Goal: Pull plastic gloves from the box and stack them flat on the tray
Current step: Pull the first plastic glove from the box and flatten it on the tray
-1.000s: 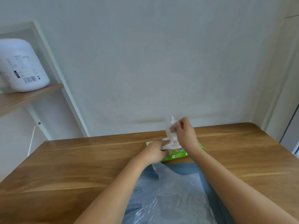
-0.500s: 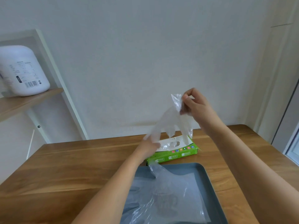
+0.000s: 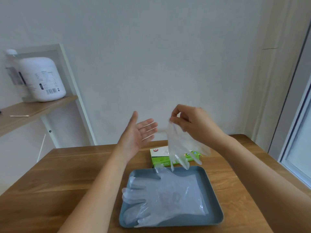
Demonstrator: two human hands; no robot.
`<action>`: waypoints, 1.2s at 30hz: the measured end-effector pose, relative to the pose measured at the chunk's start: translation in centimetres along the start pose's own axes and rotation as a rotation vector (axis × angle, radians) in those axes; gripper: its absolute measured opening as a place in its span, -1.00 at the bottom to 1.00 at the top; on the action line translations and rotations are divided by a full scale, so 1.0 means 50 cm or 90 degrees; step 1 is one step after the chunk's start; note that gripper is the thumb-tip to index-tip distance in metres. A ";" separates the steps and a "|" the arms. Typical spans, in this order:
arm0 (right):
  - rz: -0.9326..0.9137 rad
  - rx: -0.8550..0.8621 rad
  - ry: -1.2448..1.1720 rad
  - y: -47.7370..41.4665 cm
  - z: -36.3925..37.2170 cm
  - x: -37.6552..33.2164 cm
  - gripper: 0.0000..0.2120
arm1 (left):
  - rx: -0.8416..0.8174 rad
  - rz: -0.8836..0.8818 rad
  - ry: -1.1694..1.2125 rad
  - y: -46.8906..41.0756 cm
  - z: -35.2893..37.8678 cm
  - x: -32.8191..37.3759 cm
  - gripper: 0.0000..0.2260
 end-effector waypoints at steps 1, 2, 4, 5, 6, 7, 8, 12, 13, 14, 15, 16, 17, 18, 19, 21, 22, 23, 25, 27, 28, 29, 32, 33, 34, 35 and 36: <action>-0.014 -0.013 0.020 0.005 -0.003 -0.014 -0.89 | -0.033 0.011 -0.063 0.016 0.014 0.006 -0.21; -0.024 -0.024 0.040 0.011 -0.003 -0.027 -0.90 | -0.072 0.021 -0.116 0.036 0.029 0.012 -0.10; -0.040 -0.040 0.103 0.022 -0.001 -0.051 -0.90 | -0.141 0.037 -0.199 0.071 0.057 0.019 0.09; -0.051 -0.050 0.142 0.029 0.001 -0.063 -0.89 | -0.169 0.037 -0.230 0.085 0.068 0.018 0.10; -0.062 -0.065 0.175 0.034 0.004 -0.074 -0.87 | -0.192 0.037 -0.262 0.097 0.078 0.017 0.02; -0.071 -0.081 0.199 0.040 0.007 -0.085 -0.85 | -0.210 0.045 -0.300 0.112 0.090 0.018 -0.16; -0.078 -0.093 0.218 0.044 0.009 -0.094 -0.83 | -0.215 0.061 -0.351 0.121 0.098 0.018 -0.42; -0.097 -0.115 0.250 0.060 0.013 -0.118 -0.80 | -0.105 0.116 -0.536 0.148 0.104 0.019 -0.81; -0.101 -0.116 0.242 0.064 0.014 -0.123 -0.80 | -0.069 0.108 -0.558 0.149 0.098 0.014 -0.79; -0.104 -0.115 0.233 0.069 0.013 -0.127 -0.79 | -0.037 0.098 -0.581 0.148 0.090 0.008 -0.78; -0.106 -0.113 0.223 0.074 0.013 -0.129 -0.78 | -0.008 0.089 -0.606 0.146 0.083 0.001 -0.78; -0.105 -0.115 0.210 0.079 0.012 -0.131 -0.78 | 0.006 0.080 -0.615 0.145 0.073 -0.006 -0.80; -0.099 -0.120 0.186 0.085 0.011 -0.131 -0.78 | 0.009 0.076 -0.610 0.147 0.066 -0.008 -0.82; -0.085 -0.127 0.145 0.090 0.010 -0.129 -0.80 | 0.001 0.062 -0.591 0.150 0.056 -0.009 -0.82; -0.061 -0.136 0.085 0.096 0.007 -0.127 -0.82 | -0.011 0.037 -0.555 0.153 0.045 -0.008 -0.82; 0.008 -0.162 -0.052 0.105 0.005 -0.116 -0.86 | -0.048 -0.019 -0.465 0.156 0.023 -0.003 -0.83; 0.045 -0.176 -0.112 0.108 0.005 -0.107 -0.88 | -0.060 -0.047 -0.429 0.157 0.013 0.000 -0.81; 0.079 -0.189 -0.167 0.112 0.007 -0.099 -0.91 | -0.060 -0.072 -0.396 0.157 0.008 0.001 -0.77; 0.133 -0.213 -0.269 0.116 0.020 -0.080 -0.93 | -0.047 -0.107 -0.352 0.155 -0.001 0.006 -0.66; 0.178 -0.234 -0.329 0.121 0.038 -0.063 -0.91 | -0.040 -0.117 -0.355 0.148 -0.010 0.015 -0.60; 0.196 -0.246 -0.343 0.124 0.048 -0.056 -0.90 | -0.048 -0.129 -0.375 0.141 -0.016 0.020 -0.62; 0.212 -0.254 -0.351 0.128 0.057 -0.050 -0.90 | -0.057 -0.145 -0.406 0.141 -0.015 0.025 -0.67; 0.241 -0.255 -0.334 0.142 0.078 -0.028 -0.89 | -0.094 -0.182 -0.540 0.131 -0.026 0.033 -0.80; 0.241 -0.255 -0.309 0.146 0.086 -0.019 -0.90 | -0.110 -0.180 -0.570 0.125 -0.027 0.031 -0.81; 0.240 -0.255 -0.278 0.152 0.094 -0.009 -0.90 | -0.121 -0.176 -0.595 0.116 -0.032 0.025 -0.82; 0.240 -0.255 -0.251 0.158 0.103 0.001 -0.90 | -0.119 -0.166 -0.615 0.107 -0.036 0.017 -0.85; 0.246 -0.254 -0.233 0.163 0.114 0.013 -0.90 | -0.107 -0.156 -0.648 0.094 -0.045 0.005 -0.87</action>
Point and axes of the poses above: each hand's wrist, its own y-axis away from the middle knuckle, its own z-axis out of the palm, x = y × z, the point moved 4 cm from there along -y, towards the middle knuckle, and after that the axes turned 13 degrees about y, right-handed, at the moved point
